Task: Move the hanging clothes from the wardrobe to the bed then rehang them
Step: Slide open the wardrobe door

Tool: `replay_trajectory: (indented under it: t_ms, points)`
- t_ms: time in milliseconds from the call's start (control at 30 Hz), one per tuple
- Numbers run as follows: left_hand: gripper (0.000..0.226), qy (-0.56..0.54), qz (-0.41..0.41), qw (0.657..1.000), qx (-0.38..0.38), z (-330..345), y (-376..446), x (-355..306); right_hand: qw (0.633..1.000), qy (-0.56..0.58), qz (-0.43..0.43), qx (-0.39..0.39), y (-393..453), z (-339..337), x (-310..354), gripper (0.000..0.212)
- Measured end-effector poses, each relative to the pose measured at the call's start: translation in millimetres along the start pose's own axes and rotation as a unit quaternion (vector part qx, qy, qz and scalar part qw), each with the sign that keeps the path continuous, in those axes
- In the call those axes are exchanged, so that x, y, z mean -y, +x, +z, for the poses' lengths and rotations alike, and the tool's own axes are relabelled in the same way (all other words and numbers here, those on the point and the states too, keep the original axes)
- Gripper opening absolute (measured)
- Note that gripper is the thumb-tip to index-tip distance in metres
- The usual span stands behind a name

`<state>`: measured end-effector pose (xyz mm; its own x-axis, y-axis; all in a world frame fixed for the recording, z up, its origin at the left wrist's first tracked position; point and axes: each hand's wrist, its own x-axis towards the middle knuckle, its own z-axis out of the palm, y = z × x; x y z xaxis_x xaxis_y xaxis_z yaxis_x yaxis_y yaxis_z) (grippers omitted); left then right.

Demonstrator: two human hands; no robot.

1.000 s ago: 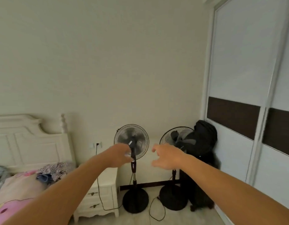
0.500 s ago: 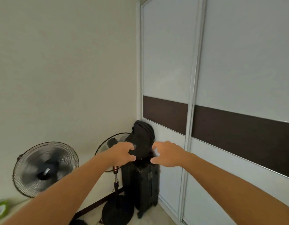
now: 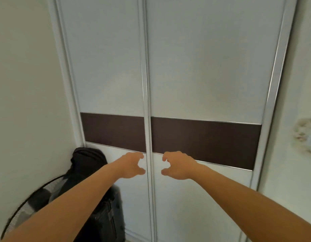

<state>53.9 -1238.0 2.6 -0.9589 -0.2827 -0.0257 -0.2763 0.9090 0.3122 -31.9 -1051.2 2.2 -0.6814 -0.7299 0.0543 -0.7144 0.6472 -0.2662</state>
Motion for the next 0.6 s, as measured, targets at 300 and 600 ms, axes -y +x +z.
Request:
replay_trajectory:
  t_ms: [300,600]
  points:
    - [0.086,0.019,0.108,0.994,0.026,25.7,114.6,-63.8,0.993,-0.016,0.116,-0.014,34.6,-21.4,-89.4,0.042]
    - [0.084,0.007,0.156,0.988,0.001,41.1,238.9,-121.2,0.991,-0.011,0.125,-0.04,100.3,-44.9,-187.6,0.045]
